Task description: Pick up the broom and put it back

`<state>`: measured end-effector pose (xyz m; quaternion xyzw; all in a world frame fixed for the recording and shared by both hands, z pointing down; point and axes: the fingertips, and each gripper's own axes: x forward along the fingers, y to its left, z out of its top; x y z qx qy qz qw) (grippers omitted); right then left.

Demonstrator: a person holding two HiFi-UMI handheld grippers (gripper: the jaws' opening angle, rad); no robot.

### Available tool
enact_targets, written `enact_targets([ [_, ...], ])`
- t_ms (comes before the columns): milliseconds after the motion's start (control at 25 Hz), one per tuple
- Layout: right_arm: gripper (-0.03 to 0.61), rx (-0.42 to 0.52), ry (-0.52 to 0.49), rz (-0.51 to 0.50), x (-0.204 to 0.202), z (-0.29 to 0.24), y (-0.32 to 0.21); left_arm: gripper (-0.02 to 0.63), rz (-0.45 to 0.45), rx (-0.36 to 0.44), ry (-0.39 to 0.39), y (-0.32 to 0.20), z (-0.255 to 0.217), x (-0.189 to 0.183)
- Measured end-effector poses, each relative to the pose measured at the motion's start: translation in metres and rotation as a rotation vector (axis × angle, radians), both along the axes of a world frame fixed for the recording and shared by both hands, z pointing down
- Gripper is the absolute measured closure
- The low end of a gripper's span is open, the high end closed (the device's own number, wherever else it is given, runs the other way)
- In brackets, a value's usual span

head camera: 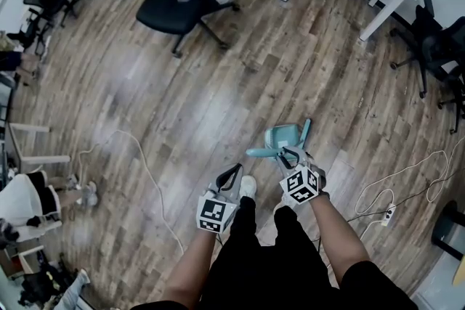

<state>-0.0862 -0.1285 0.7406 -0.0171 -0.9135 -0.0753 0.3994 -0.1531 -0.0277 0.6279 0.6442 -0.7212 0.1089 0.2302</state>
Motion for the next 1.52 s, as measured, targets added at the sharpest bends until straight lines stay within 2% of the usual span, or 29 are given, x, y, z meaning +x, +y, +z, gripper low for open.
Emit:
enact_targets([
  [480, 0.482, 0.023, -0.028, 0.028, 0.016, -0.012, -0.024, 0.597, 0.015, 0.002, 0.001, -0.013, -0.003, 0.01],
  [1120, 0.483, 0.055, -0.075, 0.161, 0.06, -0.035, -0.062, 0.597, 0.087, 0.008, -0.023, -0.029, -0.013, 0.034],
  [1520, 0.483, 0.083, -0.199, 0.204, 0.079, -0.101, -0.072, 0.597, 0.149, 0.049, -0.048, -0.048, -0.035, 0.051],
])
